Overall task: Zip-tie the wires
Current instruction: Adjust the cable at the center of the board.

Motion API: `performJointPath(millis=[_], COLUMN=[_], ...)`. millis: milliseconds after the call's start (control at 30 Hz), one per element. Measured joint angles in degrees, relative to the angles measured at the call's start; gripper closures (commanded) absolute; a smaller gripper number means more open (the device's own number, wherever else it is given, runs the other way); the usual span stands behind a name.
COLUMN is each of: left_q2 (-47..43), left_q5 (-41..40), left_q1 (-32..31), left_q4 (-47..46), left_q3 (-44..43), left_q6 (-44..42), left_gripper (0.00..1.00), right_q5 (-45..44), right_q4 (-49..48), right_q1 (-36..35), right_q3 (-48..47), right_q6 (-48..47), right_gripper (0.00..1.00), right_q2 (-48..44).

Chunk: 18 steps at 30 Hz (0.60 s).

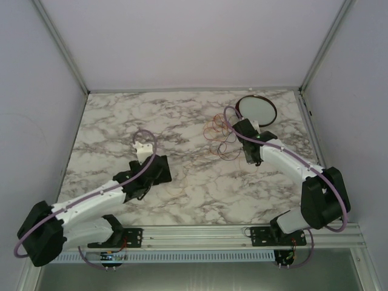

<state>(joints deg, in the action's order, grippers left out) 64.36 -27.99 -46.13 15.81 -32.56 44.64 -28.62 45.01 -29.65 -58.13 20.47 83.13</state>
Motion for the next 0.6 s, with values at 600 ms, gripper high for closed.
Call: performJointPath(millis=[600], left_q2=[2.5], left_q5=[27.3], left_q1=[-2.8], left_q4=[-12.3], left_q3=[-7.3], left_q6=[-24.5], left_gripper=[0.0], right_q5=[0.0], right_q4=[0.0], right_q1=[0.2], right_q3=[0.0], right_q6=[-0.2], right_gripper=[1.0], right_q2=[-0.2])
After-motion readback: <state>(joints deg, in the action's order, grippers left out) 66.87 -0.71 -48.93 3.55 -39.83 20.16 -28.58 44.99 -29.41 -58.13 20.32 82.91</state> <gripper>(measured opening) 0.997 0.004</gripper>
